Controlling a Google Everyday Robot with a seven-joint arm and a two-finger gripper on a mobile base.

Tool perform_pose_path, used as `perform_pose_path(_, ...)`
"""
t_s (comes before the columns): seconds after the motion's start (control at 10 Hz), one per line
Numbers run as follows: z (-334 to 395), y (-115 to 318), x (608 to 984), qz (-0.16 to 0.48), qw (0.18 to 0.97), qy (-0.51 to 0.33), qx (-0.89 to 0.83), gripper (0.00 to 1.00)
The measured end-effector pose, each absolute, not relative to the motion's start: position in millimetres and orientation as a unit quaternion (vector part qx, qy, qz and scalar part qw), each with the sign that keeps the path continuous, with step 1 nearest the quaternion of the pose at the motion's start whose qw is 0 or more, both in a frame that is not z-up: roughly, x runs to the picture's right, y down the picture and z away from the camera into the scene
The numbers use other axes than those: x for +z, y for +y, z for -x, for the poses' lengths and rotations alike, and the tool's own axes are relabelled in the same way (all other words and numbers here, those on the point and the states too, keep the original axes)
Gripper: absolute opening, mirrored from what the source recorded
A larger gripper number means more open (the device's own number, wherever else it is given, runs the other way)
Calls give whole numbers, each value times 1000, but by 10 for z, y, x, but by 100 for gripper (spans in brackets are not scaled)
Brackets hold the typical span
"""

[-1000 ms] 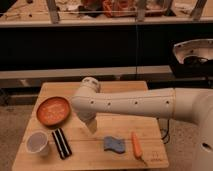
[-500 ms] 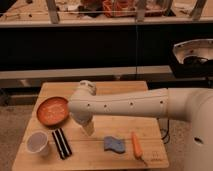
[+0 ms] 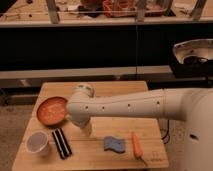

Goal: Place the eraser on the white sponge

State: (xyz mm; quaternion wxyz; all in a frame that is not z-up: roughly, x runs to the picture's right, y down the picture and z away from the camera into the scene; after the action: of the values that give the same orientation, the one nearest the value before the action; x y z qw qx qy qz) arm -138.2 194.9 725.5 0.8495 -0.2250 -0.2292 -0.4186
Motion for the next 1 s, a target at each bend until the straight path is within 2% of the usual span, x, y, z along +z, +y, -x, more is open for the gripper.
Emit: perform_pose_path(1.0, 1704, 2231, 7269, 217, 776, -270, -527, 80)
